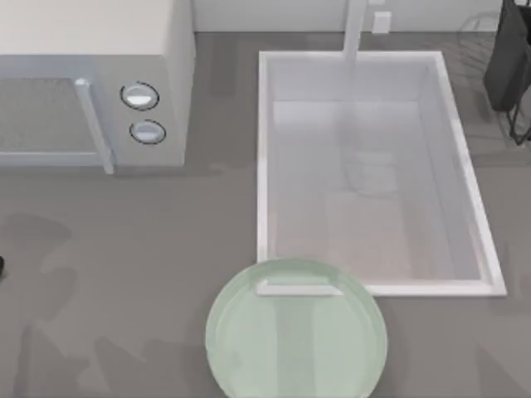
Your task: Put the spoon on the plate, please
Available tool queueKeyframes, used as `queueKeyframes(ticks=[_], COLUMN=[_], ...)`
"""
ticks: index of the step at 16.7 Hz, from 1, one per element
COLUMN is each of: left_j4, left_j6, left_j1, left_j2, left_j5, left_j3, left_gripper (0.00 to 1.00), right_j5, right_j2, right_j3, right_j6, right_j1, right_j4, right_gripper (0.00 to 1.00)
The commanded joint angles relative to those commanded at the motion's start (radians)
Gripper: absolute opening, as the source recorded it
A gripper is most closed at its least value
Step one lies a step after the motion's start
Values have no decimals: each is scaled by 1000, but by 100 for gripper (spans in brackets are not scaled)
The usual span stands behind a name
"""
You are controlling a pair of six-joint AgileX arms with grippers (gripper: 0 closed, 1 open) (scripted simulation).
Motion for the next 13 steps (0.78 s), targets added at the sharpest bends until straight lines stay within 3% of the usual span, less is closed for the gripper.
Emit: queueKeyframes(ticks=[7, 13], left_j4=[-343, -445], left_j6=[259, 356], left_j1=[96, 133], left_j2=[589, 707], left_j5=[1, 0], left_j3=[355, 493], left_gripper=[100, 100], right_j5=[0, 0], right_j2=[0, 0], right_j3=[0, 0], right_j6=[0, 0], right_j1=[0, 0], right_j4=[0, 0], right_gripper=[100, 100])
